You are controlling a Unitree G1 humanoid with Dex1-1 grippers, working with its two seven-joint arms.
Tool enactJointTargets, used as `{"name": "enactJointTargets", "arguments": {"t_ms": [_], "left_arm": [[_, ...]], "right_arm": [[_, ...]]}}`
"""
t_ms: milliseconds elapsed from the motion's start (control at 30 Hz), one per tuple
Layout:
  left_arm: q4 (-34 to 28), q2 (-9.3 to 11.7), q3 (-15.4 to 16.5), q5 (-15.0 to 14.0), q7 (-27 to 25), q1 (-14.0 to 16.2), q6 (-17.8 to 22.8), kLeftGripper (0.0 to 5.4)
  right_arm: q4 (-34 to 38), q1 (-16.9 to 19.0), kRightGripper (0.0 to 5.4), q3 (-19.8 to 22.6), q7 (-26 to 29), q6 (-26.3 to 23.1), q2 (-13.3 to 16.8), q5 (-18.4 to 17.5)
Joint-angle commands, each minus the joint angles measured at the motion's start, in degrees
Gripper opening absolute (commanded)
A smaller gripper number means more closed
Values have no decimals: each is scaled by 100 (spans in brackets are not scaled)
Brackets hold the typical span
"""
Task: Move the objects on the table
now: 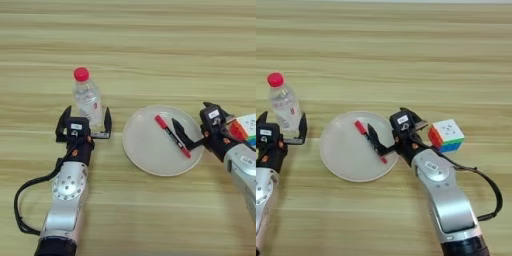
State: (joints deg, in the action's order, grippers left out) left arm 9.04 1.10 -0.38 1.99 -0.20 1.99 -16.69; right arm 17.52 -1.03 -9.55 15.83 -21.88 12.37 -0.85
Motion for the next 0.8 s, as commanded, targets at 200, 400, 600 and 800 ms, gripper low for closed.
{"name": "enactJointTargets", "arguments": {"t_ms": [200, 400, 600, 800], "left_arm": [[-48, -11, -12, 70, 58, 42, 94, 540], [-50, -10, -10, 74, 71, 44, 89, 540], [-74, -15, -19, 78, 78, 50, 91, 540], [-94, -16, -28, 78, 87, 58, 97, 540]], "right_arm": [[-113, -160, 538, -323, 94, -89, -78, 78], [-181, -153, 538, -371, 140, -130, -127, 54], [-340, -132, 538, -443, 183, -183, -136, 74], [-501, -133, 538, -448, 196, -254, -195, 44]]}}
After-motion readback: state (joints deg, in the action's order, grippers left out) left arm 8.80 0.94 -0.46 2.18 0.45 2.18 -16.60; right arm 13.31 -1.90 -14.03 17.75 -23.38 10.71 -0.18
